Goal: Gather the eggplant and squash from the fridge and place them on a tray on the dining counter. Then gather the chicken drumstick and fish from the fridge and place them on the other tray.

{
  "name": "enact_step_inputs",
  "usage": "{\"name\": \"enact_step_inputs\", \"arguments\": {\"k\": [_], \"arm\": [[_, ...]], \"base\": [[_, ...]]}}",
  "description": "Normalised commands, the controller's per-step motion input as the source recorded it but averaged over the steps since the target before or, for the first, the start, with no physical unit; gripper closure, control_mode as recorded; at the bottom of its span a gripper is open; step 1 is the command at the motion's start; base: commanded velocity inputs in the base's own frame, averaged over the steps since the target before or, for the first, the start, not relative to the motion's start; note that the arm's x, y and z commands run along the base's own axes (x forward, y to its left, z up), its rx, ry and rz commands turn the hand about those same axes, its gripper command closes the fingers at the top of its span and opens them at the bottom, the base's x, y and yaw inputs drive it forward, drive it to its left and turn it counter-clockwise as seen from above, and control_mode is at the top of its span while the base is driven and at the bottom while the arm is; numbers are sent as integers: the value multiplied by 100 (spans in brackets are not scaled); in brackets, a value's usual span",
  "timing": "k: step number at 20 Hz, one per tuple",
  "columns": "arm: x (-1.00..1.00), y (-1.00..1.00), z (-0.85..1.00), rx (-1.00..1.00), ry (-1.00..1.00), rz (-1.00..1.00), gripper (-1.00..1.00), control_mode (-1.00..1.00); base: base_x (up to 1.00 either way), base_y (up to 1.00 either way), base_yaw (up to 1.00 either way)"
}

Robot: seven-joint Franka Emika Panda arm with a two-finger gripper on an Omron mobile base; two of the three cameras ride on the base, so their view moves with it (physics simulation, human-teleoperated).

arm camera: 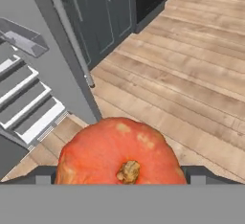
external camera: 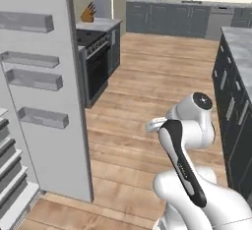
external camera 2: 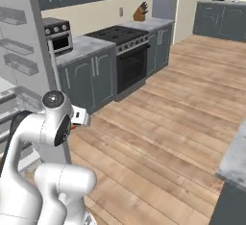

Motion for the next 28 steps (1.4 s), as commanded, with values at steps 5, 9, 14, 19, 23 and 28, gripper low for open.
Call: {"name": "enact_step_inputs", "arguments": {"k": [5,9,14,19,23,28], "arm": [[0,0,0,0,0,0,100,100],[0,0,0,0,0,0,100,100],[0,0,0,0,0,0,100,100],[0,0,0,0,0,0,100,100],[0,0,0,0,0,0,100,100],[0,0,0,0,0,0,100,100]], "base": [[-66,-53,-62],[-47,-100,-35],[-1,-100,-22],[10,-100,-15],[38,-100,-10],[47,-100,-6]]}}
